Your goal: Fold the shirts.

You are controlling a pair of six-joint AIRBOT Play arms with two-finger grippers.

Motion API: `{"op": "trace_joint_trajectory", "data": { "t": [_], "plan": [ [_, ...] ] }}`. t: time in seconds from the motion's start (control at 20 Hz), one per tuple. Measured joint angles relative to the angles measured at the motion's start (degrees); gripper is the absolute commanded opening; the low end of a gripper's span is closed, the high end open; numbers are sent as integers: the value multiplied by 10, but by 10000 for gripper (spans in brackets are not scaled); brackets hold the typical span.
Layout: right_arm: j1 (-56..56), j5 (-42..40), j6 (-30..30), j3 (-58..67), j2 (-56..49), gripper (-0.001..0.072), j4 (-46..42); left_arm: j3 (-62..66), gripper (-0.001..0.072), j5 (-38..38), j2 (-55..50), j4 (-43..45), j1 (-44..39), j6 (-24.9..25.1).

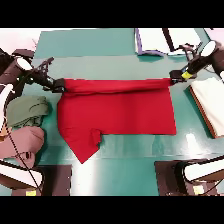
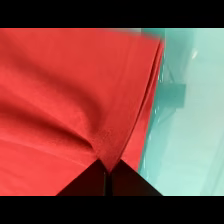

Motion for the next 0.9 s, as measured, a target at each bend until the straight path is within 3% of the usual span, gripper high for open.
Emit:
{"op": "trace_joint_trajectory", "data": {
  "t": [0.05,0.1,0.15,0.2,0.25,0.5,0.7,0.8,0.9],
  "plan": [
    [3,-5,0,-14,1,33,0,-9,26,3,0,0,-3,0],
    [6,-10,0,-26,2,183,0,-16,29,5,0,0,-7,1],
    [9,-15,0,-33,3,339,1,-20,227,5,0,-1,-9,1],
    [11,-17,0,-38,4,349,2,-24,471,6,0,-1,-10,1],
    [13,-19,0,-38,4,349,3,-26,498,5,1,0,-10,-1],
    [-12,30,-11,-28,28,348,5,-41,498,-25,56,16,15,-21],
    [-73,63,-27,-129,106,349,5,-127,498,-39,169,55,33,-29],
    [-114,69,-31,-210,149,461,12,-195,498,-44,229,60,36,-37],
    [-159,70,-39,-292,185,470,35,-263,498,-39,282,63,38,-46]
  ]
}}
